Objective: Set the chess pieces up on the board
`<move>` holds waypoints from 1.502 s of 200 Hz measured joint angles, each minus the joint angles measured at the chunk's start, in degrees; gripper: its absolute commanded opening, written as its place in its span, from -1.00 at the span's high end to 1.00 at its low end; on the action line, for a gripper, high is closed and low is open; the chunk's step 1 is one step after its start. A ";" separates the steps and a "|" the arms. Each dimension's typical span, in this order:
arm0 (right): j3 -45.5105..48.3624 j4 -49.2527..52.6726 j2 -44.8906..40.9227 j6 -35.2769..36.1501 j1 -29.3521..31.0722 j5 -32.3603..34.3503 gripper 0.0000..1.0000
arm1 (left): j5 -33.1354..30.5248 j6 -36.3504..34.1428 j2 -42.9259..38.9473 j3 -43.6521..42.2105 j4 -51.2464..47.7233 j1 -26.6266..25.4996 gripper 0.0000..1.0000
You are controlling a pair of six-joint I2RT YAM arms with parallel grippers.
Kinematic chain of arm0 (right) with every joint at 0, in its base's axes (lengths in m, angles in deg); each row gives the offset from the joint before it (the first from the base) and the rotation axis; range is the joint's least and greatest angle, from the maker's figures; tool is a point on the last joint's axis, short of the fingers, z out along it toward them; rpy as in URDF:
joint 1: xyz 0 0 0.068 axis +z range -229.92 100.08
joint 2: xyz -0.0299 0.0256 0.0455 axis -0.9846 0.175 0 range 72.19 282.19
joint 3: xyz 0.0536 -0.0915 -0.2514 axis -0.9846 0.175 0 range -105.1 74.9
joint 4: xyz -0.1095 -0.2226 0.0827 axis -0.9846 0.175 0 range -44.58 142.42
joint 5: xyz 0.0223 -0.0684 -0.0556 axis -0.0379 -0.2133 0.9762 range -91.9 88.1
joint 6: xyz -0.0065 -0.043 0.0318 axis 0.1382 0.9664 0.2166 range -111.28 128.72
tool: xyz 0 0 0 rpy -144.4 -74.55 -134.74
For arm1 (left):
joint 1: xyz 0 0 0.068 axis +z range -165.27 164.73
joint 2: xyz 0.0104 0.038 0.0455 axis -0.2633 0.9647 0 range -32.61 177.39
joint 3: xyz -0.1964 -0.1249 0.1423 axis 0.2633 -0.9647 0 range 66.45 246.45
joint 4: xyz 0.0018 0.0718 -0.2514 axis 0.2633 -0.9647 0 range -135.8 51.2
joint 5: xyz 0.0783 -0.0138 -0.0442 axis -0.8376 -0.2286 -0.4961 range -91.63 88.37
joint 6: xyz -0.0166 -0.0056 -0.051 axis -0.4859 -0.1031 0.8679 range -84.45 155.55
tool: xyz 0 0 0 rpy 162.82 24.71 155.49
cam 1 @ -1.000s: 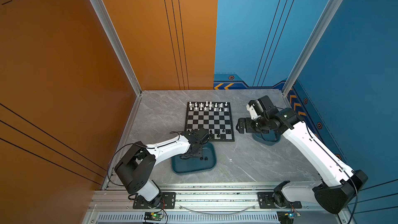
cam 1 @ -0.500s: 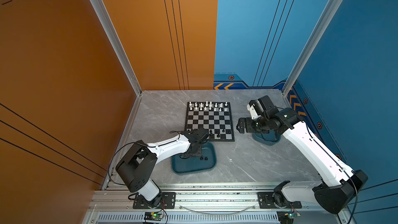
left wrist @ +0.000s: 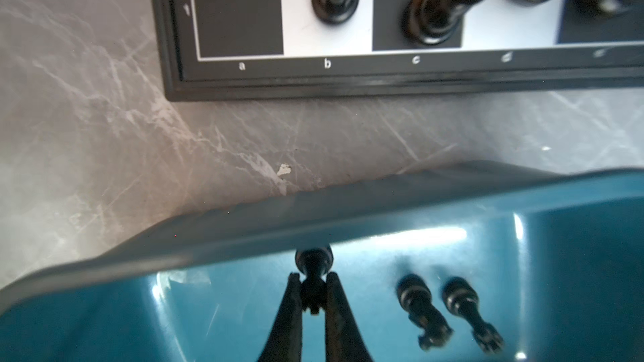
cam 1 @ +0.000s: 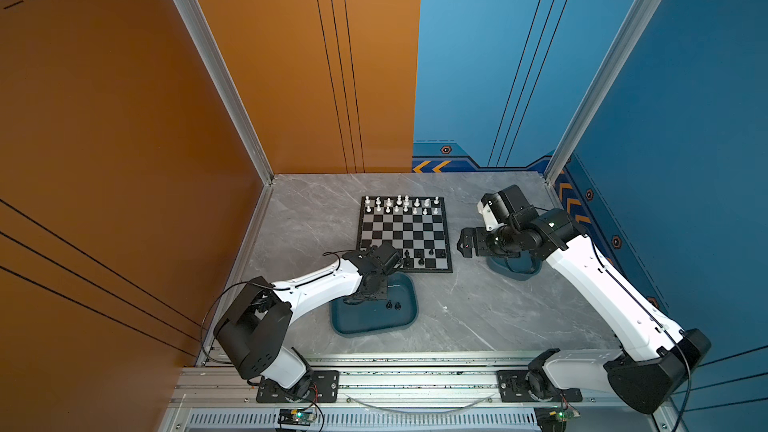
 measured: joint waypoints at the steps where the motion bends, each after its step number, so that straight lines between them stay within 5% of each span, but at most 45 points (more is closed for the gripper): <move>1: 0.00 0.00 0.00 -0.02 0.00 0.00 -1.00 | 0.00 0.02 -0.13 0.11 -0.09 0.00 0.87; 112: -1.64 -0.20 2.78 0.00 0.74 0.00 -1.00 | -2.08 -3.52 -5.79 8.63 -5.16 5.90 0.85; 300: -7.34 -0.15 9.68 0.00 -0.31 0.44 -1.00 | 2.45 -11.21 9.31 12.22 -0.57 13.70 0.91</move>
